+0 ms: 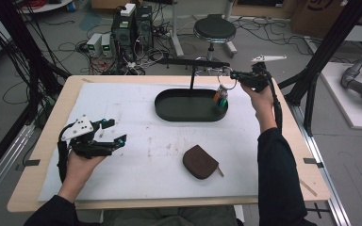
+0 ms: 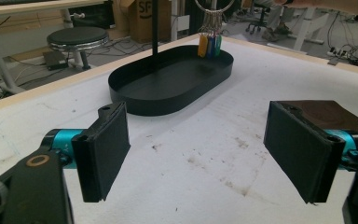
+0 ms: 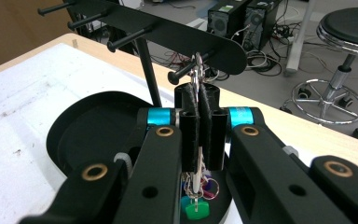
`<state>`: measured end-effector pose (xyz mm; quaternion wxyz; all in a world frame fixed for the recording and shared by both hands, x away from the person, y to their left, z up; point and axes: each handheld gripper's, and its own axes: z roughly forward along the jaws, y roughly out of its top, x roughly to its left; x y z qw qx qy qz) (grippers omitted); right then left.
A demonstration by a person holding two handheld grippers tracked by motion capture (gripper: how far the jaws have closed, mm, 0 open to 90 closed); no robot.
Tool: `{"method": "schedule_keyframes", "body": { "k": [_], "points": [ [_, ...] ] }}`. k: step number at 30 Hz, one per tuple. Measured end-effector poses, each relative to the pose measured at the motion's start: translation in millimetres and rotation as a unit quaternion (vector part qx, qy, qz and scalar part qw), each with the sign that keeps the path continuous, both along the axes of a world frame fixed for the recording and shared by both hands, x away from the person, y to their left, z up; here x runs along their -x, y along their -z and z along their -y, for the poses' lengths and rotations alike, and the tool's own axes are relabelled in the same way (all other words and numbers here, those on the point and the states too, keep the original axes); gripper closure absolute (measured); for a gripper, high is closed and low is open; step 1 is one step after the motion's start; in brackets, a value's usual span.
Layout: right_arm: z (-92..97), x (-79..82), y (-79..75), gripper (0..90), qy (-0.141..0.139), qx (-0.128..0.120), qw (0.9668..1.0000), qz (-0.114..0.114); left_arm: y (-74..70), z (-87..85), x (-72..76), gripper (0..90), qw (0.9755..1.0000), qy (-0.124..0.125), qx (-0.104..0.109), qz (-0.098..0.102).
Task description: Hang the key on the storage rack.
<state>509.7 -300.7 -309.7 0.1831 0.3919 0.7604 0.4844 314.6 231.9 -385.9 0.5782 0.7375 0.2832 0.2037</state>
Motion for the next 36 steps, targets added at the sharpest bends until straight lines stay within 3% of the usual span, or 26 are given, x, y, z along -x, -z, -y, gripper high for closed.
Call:
{"method": "schedule_keyframes", "body": {
  "k": [16, 28, 36],
  "points": [
    [-4.9, 0.2, 1.9, 85.4, 0.013, 0.023, 0.9996, 0.001, 0.5, -1.4, 0.8, 22.2, 1.0, 0.0, -0.001, 0.0],
    [-5.1, -0.6, 2.8, 79.6, 0.045, 0.046, 0.9979, 0.001, 0.3, -0.7, 1.0, 22.2, 1.0, 0.0, -0.001, -0.001],
    [1.3, 2.8, -1.1, 75.6, 0.058, 0.042, 0.9974, 0.004, -0.1, -0.7, 0.7, 22.2, 1.0, 0.001, -0.002, -0.001]
  ]
}}
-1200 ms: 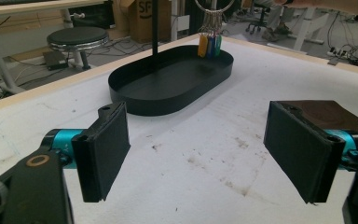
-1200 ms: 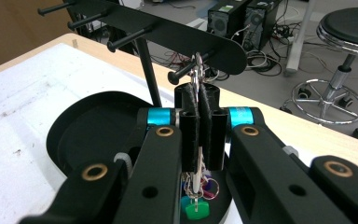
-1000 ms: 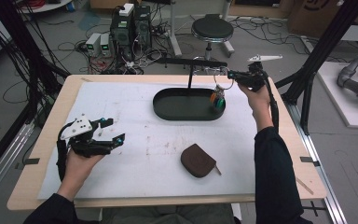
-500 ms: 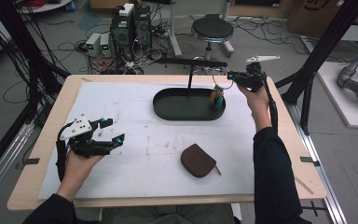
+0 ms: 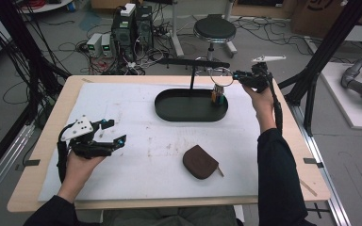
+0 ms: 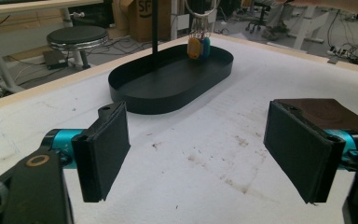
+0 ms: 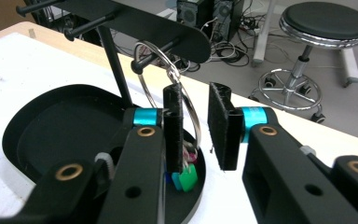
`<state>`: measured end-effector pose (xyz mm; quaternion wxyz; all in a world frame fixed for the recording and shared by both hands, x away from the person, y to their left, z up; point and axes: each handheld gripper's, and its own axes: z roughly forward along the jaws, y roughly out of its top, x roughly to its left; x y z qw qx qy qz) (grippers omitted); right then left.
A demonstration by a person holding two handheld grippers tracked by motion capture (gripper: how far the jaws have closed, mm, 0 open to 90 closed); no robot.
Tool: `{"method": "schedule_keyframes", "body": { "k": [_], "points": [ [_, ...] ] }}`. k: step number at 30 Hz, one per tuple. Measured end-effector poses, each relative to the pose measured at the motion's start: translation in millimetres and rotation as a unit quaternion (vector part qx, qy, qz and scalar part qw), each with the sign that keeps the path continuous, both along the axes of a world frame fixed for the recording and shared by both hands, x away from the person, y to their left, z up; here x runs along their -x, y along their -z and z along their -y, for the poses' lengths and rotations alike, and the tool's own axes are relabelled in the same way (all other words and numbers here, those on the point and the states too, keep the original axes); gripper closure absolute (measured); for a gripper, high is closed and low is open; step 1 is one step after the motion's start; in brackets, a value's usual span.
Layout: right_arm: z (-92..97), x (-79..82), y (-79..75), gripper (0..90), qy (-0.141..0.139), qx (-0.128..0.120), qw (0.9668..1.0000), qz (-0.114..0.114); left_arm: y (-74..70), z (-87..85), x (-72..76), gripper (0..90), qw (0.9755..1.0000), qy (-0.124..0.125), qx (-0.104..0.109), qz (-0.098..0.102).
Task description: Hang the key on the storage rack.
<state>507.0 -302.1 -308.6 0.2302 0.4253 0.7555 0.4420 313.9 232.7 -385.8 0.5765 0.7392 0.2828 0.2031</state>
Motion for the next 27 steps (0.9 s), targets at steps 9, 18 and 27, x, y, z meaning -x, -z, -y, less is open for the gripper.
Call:
{"method": "schedule_keyframes", "body": {
  "k": [9, 18, 27],
  "points": [
    [6.8, 22.0, -17.0, 61.9, -0.015, 0.016, 0.9997, 0.011, -4.6, 3.7, -4.9, 22.2, 1.0, 0.003, -0.001, -0.003],
    [16.8, 73.1, -27.3, 50.6, -0.032, 0.001, 0.9989, 0.034, -13.2, 14.2, -15.6, 22.2, 0.9999, 0.012, -0.007, -0.009],
    [30.4, 131.9, -19.0, 42.8, -0.045, -0.04, 0.9964, 0.06, -21.8, 19.2, -27.1, 22.2, 0.9999, 0.009, -0.005, -0.007]
  ]
}}
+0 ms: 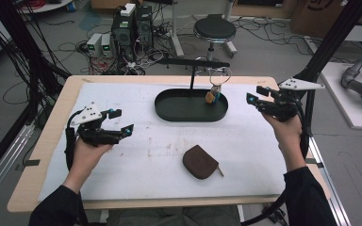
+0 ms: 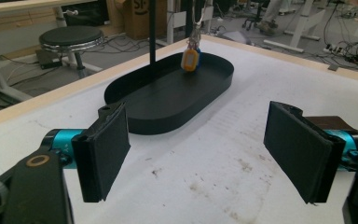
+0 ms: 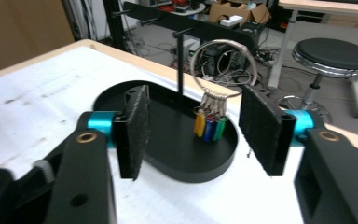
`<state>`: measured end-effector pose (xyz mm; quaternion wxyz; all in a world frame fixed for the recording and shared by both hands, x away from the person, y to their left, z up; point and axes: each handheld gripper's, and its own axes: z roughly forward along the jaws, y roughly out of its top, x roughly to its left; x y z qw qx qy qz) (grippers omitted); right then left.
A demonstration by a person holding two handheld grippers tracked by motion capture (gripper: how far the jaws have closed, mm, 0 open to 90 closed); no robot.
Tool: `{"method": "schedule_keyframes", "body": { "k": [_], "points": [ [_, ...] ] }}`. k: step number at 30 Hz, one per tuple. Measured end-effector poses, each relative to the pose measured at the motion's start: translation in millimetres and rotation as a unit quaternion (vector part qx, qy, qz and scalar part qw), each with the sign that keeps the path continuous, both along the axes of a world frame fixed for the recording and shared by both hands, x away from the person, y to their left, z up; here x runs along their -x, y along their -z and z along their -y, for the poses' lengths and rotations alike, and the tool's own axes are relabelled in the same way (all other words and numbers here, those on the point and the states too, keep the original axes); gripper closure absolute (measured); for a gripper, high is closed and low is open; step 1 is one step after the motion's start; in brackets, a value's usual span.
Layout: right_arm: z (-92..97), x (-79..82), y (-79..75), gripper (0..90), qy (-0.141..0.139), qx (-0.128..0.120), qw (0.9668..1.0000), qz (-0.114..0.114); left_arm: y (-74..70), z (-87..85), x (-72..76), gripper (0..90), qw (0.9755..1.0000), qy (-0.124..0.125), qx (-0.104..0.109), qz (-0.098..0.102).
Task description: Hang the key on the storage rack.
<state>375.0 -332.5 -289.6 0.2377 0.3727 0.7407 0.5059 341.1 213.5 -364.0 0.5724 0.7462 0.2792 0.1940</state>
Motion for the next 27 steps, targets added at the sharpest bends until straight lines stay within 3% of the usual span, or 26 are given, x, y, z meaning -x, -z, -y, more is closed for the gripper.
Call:
{"method": "schedule_keyframes", "body": {
  "k": [7, 12, 17, 27],
  "points": [
    [7.7, 30.7, 19.4, 38.8, -0.014, -0.016, 0.9997, 0.013, 2.9, -1.6, -3.1, 22.2, 0.9999, -0.012, -0.005, 0.001],
    [16.5, 42.7, 35.4, 36.3, -0.015, -0.029, 0.9994, 0.009, 5.3, -4.6, -3.2, 22.2, 0.9997, -0.022, -0.01, -0.001],
    [22.4, 42.6, 53.3, 30.9, -0.016, -0.036, 0.9992, -0.006, 10.0, -6.7, -4.2, 22.2, 0.9994, -0.028, -0.019, -0.006],
    [23.5, 42.5, 71.8, 26.0, -0.018, -0.031, 0.999, -0.025, 13.9, -6.5, -5.7, 22.2, 0.9992, -0.031, -0.027, -0.005]
  ]
}}
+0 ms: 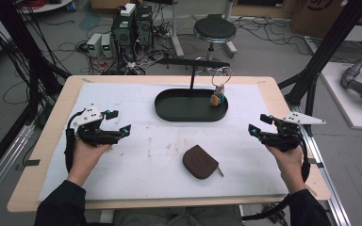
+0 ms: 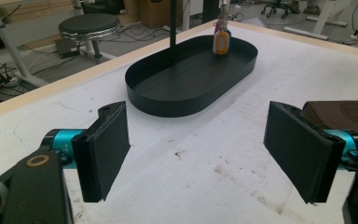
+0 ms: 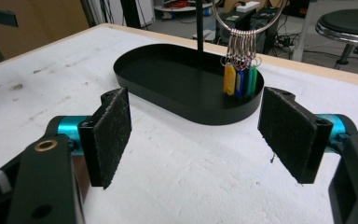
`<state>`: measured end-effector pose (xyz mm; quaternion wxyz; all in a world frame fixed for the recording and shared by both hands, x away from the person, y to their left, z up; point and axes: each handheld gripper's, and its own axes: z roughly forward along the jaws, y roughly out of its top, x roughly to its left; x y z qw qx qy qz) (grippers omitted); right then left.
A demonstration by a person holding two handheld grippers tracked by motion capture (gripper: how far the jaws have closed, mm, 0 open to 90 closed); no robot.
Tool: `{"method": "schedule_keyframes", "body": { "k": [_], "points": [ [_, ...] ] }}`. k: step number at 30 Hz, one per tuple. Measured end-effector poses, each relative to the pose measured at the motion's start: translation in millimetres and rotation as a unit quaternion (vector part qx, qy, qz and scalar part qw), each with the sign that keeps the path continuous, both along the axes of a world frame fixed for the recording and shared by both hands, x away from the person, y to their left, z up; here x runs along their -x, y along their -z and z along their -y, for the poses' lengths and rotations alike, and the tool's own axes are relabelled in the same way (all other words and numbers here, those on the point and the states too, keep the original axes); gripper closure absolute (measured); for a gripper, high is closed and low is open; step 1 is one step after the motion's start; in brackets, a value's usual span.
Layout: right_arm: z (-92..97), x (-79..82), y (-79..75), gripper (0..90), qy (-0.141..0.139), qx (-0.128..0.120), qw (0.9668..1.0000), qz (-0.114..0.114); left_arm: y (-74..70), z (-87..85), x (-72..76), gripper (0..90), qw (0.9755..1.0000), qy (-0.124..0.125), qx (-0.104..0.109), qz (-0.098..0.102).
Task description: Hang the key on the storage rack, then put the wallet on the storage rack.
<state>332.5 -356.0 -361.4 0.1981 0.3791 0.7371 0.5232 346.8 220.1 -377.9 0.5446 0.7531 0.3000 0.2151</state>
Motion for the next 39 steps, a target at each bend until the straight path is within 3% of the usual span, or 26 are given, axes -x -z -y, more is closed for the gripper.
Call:
{"method": "schedule_keyframes", "body": {
  "k": [7, 24, 34, 39],
  "points": [
    [-0.3, 0.8, 4.3, 25.3, 0.001, 0.004, 1.0, 0.002, 1.5, 7.4, -0.4, 22.2, 0.9999, 0.009, -0.011, -0.002],
    [-4.6, -7.2, 10.5, 24.3, 0.01, 0.012, 0.9999, 0.0, 1.6, 10.7, 4.3, 22.2, 0.9998, 0.02, 0.005, -0.005],
    [1.8, -8.3, 11.9, 25.0, 0.022, 0.007, 0.9997, 0.002, 0.5, 36.0, 3.8, 25.5, 0.9988, 0.048, 0.006, -0.008],
    [3.9, -8.5, 13.6, 25.4, 0.024, 0.007, 0.9997, -0.001, 3.8, 52.7, 1.2, 29.5, 0.9979, 0.063, -0.005, -0.017]
  ]
}}
